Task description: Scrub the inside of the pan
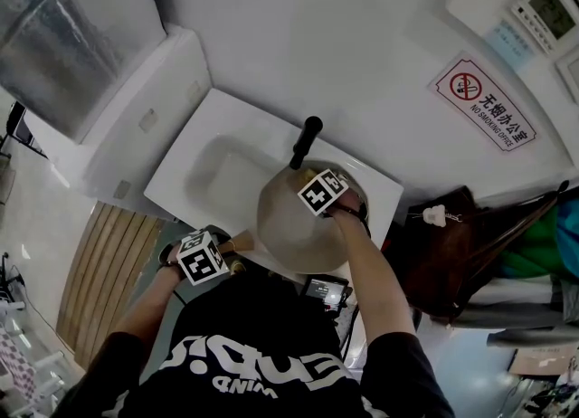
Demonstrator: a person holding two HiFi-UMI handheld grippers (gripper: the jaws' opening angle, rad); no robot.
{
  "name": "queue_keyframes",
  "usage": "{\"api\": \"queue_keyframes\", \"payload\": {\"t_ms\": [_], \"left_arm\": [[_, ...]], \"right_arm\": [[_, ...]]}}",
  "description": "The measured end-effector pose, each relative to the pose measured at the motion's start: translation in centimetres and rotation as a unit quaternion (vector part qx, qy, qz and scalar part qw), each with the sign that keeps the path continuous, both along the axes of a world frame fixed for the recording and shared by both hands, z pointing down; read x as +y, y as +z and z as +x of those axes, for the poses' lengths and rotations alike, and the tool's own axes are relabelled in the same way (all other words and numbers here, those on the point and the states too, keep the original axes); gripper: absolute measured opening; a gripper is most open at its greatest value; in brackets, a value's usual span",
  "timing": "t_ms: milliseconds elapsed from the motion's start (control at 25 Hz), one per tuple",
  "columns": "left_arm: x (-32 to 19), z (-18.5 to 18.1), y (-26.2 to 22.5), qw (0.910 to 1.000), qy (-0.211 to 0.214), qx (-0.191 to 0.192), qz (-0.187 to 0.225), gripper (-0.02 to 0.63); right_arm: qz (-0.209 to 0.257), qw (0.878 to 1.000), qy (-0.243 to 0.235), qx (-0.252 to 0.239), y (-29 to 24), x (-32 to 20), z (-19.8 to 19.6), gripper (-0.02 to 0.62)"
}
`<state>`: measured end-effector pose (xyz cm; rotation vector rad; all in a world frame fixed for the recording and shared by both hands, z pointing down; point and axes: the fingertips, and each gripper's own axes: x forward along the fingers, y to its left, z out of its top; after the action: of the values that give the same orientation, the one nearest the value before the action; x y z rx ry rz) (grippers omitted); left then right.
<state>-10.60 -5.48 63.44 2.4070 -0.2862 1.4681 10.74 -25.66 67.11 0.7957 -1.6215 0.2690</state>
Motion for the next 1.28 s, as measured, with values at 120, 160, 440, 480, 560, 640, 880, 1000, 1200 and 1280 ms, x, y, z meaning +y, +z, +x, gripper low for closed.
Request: {"api": "queue_keyframes", "payload": {"t_ms": [120,160,440,480,560,640,880,1000,1200,1280], "left_arm": [[0.1,-0.1,0.0,1.0,0.0,0.0,-0.001,0.156],[0.0,-0.1,0.0,1.0,0.0,0.0,-0.001,0.156],[0.0,-0.1,-0.1,1.0,0.001,0.001,0.001,0.156],[0.0,-0.1,-0.1,1.0,0.001,0.001,0.002,0.156],[-0.1,-0.1,-0.2,1.0,0.003,0.002,0.004,0.156],[-0.1,-0.1,-0.2,1.0,0.005,0.002,0.004,0.156],[-0.2,-0.1,-0.3,1.0,0.006,0.003,0.006,0.156],[-0.2,-0.1,-0.3,0.9999,0.007,0.006,0.006,0.156],[-0.2,0.0,-0.3,0.9999,0.007,0.006,0.007,0.156],[-0.2,0.0,-0.3,0.9999,0.006,0.005,0.006,0.156]], "right_arm": [[-0.005,1.0,-0.004,0.011,0.1,0.6,1.0,0.077],[-0.008,1.0,-0.006,0.016,0.2,0.8,1.3,0.077],[-0.032,0.998,-0.019,0.051,0.7,2.9,3.3,0.077],[-0.036,0.997,-0.022,0.059,0.7,3.3,3.5,0.077],[-0.045,0.996,-0.027,0.077,0.9,4.0,4.0,0.077],[-0.057,0.994,-0.03,0.092,1.0,4.9,4.5,0.077],[-0.102,0.984,-0.067,0.128,1.5,8.0,5.4,0.077],[-0.128,0.981,-0.079,0.126,1.8,10.0,5.4,0.077],[-0.168,0.977,-0.089,0.098,2.3,13.2,4.2,0.077],[-0.18,0.975,-0.099,0.089,2.4,14.3,3.5,0.077]]}}
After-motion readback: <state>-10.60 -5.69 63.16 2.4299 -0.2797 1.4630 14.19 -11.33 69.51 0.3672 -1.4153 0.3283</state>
